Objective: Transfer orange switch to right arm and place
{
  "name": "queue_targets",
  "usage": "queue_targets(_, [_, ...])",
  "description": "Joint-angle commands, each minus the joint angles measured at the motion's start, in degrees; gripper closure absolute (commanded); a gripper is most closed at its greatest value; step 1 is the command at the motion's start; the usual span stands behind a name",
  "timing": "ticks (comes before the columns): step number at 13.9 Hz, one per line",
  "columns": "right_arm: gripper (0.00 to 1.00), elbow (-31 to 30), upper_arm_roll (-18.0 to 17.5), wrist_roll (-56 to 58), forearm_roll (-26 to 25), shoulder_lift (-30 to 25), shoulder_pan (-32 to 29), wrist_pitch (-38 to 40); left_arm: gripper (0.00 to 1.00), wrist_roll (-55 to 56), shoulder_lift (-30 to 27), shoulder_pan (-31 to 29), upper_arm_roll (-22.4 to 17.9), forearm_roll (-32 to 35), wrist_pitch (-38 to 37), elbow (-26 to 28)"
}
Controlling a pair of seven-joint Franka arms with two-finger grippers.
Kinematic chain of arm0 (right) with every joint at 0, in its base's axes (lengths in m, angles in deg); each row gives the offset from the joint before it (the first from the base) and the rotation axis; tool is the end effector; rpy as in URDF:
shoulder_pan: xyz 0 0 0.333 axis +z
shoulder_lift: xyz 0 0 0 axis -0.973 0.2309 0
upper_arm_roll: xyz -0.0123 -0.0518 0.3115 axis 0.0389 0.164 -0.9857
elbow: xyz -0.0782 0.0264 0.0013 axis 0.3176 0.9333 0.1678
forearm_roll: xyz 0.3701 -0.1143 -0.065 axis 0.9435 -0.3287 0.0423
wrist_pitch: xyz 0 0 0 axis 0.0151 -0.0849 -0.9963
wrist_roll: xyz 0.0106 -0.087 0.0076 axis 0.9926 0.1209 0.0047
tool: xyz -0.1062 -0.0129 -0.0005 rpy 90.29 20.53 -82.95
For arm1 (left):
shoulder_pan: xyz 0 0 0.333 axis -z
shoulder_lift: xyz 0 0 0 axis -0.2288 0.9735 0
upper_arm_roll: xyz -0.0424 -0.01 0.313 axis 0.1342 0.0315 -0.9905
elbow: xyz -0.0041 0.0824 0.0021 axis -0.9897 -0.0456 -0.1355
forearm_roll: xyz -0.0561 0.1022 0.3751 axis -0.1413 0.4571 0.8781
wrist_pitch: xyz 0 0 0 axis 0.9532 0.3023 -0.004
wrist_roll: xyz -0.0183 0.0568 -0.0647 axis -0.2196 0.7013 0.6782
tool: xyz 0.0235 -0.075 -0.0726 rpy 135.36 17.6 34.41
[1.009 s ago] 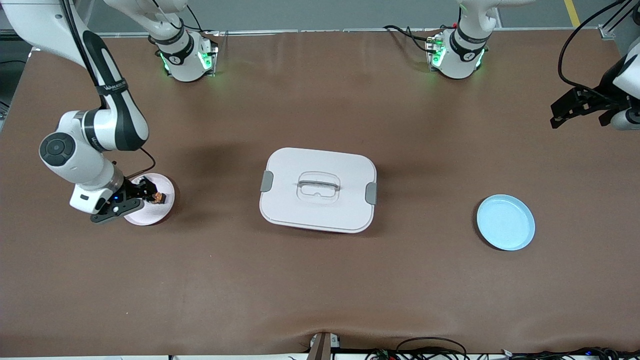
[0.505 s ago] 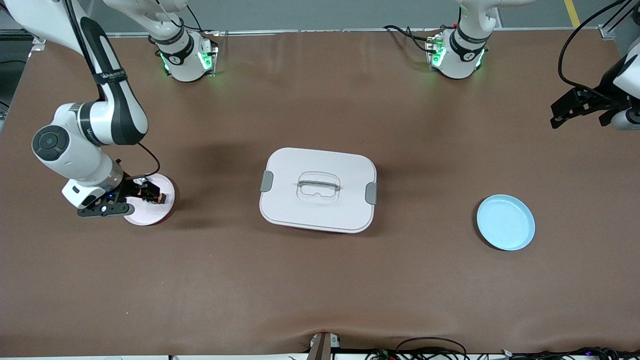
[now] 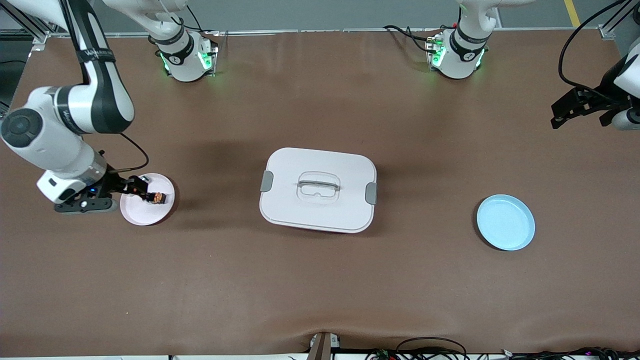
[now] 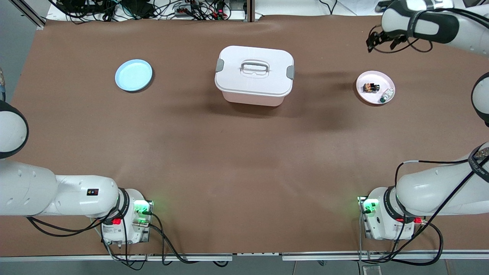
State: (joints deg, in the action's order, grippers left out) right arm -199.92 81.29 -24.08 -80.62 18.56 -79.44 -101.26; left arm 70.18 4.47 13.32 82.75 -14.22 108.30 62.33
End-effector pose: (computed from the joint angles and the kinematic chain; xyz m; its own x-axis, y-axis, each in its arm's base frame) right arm 0.5968 0.0023 0.3999 0.9926 0.0811 0.0907 0.0757 -0.9953 0.0612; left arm 0.5346 -0.0270 0.6456 0.9994 0.0148 0.0327 0.0164 -0.9987 -0.0484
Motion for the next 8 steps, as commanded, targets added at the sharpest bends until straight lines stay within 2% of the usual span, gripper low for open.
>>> queue_targets(1, [0.0,4.29,-0.26,-1.47,0.74,-1.91,0.15,4.78,0.0,-0.57,-0.41,0.09,-0.07,-0.51,0.06,-0.23])
queue_targets(5, [0.0,10.53,-0.43,-15.95,0.83,-1.65,2.08,6.99,0.0,-0.57,-0.41,0.09,-0.07,-0.51,0.06,-0.23])
queue_targets(8, [0.0,13.18,-0.52,-16.68,2.31,-1.74,2.87,6.99,0.0,-0.57,-0.41,0.09,0.01,-0.69,0.06,-0.32])
